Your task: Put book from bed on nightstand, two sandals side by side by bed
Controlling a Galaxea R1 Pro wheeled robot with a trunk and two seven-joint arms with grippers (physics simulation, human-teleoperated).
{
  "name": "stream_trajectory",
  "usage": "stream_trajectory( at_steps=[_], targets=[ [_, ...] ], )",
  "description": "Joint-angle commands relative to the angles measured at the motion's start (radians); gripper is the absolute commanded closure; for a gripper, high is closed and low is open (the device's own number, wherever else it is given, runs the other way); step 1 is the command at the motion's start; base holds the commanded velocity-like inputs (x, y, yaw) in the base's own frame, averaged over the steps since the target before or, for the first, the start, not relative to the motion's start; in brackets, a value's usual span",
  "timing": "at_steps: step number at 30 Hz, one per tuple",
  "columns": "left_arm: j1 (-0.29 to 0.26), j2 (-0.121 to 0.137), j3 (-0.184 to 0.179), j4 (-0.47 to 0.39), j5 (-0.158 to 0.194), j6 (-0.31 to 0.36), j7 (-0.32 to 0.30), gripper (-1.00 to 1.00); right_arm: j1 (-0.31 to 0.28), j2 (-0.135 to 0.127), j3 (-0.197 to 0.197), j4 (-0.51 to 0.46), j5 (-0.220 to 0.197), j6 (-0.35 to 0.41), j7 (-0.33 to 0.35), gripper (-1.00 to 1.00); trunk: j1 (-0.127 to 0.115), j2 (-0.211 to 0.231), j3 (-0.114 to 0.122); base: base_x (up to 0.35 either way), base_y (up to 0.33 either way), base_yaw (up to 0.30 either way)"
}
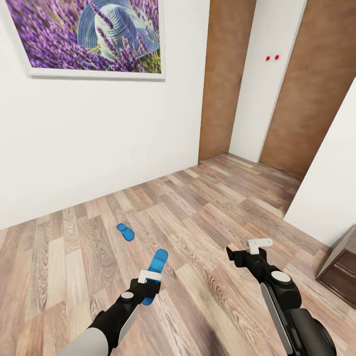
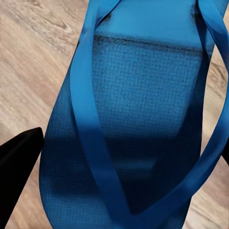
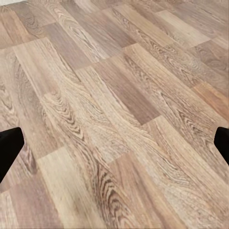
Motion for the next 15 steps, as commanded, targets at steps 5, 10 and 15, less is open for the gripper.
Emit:
stream_trajectory(
  at_steps=[5, 10, 15],
  targets=[
    [0.000, 0.001, -0.005, -0.002, -0.003, 0.006, 0.012, 1.00, -0.001, -0.002, -0.001, -0.001, 0.000, 0.005, 0.002, -1.00, -0.019, 0.035, 0.015, 0.000, 0.000, 0.000],
    [0.000, 0.001, -0.005, -0.001, -0.003, 0.006, 0.012, 1.00, -0.001, -0.003, -0.001, -0.001, 0.000, 0.005, 0.002, -1.00, -0.039, 0.070, 0.031, 0.000, 0.000, 0.000],
    [0.000, 0.001, -0.005, -0.001, -0.003, 0.006, 0.012, 1.00, -0.001, -0.002, -0.001, -0.001, 0.000, 0.005, 0.002, -1.00, -0.058, 0.105, 0.046, 0.000, 0.000, 0.000]
  ],
)
